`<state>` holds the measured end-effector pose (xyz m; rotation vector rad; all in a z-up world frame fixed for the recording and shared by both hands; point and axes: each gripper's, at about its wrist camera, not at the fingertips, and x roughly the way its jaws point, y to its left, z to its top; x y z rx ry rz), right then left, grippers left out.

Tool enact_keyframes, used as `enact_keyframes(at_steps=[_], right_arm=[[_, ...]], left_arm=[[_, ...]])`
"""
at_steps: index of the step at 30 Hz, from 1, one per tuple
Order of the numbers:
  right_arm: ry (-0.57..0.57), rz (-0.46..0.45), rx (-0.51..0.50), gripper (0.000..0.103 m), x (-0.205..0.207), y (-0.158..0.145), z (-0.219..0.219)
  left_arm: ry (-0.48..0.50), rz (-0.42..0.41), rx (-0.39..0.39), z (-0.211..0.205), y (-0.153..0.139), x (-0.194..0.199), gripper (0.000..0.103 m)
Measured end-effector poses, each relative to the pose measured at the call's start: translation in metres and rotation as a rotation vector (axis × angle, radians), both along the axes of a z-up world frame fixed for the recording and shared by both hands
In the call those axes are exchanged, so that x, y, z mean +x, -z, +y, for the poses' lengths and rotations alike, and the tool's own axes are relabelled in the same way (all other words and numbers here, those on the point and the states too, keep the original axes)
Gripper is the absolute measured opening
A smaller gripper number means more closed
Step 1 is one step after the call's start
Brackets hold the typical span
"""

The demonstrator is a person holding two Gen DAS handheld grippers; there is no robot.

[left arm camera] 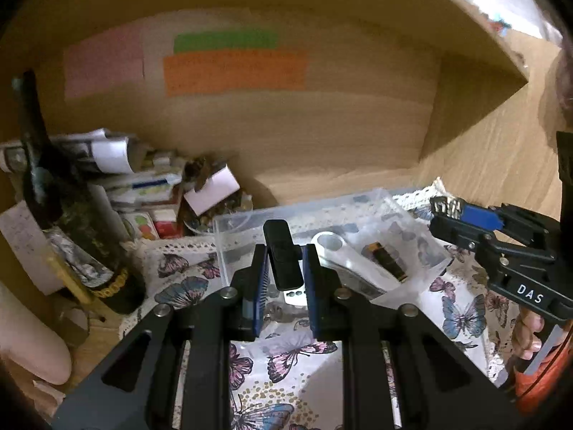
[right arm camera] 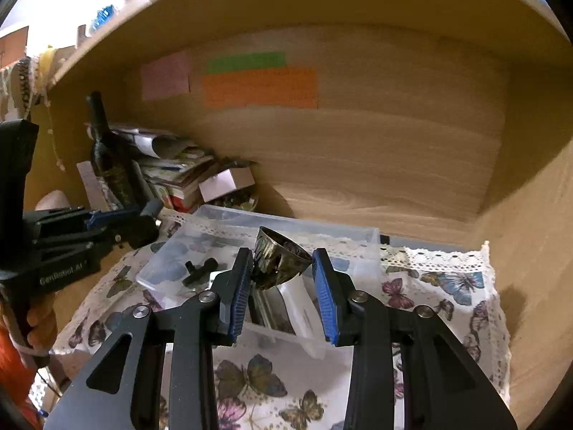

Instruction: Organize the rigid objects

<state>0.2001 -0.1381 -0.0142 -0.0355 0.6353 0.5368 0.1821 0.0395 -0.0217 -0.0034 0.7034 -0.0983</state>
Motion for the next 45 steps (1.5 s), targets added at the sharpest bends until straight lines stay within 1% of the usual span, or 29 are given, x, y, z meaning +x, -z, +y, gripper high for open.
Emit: enact_keyframes(at_steps=[8,16,22,26,28,31,33,35,37,38,39,40,41,42,43,45], right_arm=[[-0.007,0.123,-0.039,0.032,0.03,0.039,0.022],[-0.017,0.199,-0.096,0.032,0.043,0.069,0.036],[-0.022,0.198,-0.11,0.033,0.045,0.073,0.041],[-0.022,0.187,-0.101,0.043,0.043,0.069,0.039],[-0.022,0.165,-0.097,0.043,0.039,0.063,0.037],[-0.017,0.117,-0.086,0.043,0.027,0.048,0.032],[-0.011,0.074,-0.069,0.045,0.015,0.034,0.026],[-0.003,0.031,-0.049,0.049,0.003,0.021,0.021],[0.009,-0.022,-0.029,0.056,-0.014,0.005,0.013],[0.017,-0.048,-0.022,0.057,-0.022,-0.002,0.009],[0.024,-0.071,-0.015,0.061,-0.03,-0.008,0.006],[0.037,-0.103,-0.001,0.067,-0.041,-0.016,0.001],[0.047,-0.123,0.011,0.071,-0.048,-0.021,-0.002],[0.056,-0.146,0.027,0.076,-0.056,-0.027,-0.007],[0.063,-0.167,0.041,0.08,-0.064,-0.033,-0.012],[0.078,-0.205,0.071,0.084,-0.081,-0.043,-0.022]], left_arm=[[0.001,0.123,-0.012,0.004,0.041,0.026,0.019],[0.011,0.172,-0.009,0.003,0.061,0.036,0.019],[0.017,0.184,-0.005,0.001,0.066,0.038,0.019],[0.016,0.188,-0.009,0.002,0.064,0.038,0.02],[0.017,0.176,-0.012,0.003,0.059,0.035,0.02],[0.013,0.13,0.001,0.003,0.044,0.024,0.021],[0.011,0.081,0.01,0.003,0.029,0.013,0.028],[0.006,0.032,0.013,0.003,0.015,0.002,0.033],[0.005,-0.013,0.016,0.003,0.002,-0.01,0.035],[0.005,-0.042,0.018,0.002,-0.007,-0.017,0.037],[0.004,-0.073,0.019,0.001,-0.015,-0.026,0.043],[0.0,-0.1,0.019,0.0,-0.022,-0.034,0.047],[-0.003,-0.122,0.018,-0.002,-0.027,-0.04,0.055],[-0.006,-0.155,0.013,-0.004,-0.034,-0.051,0.061],[-0.006,-0.178,0.009,-0.005,-0.04,-0.06,0.063],[0.001,-0.211,0.003,-0.008,-0.049,-0.074,0.068]])
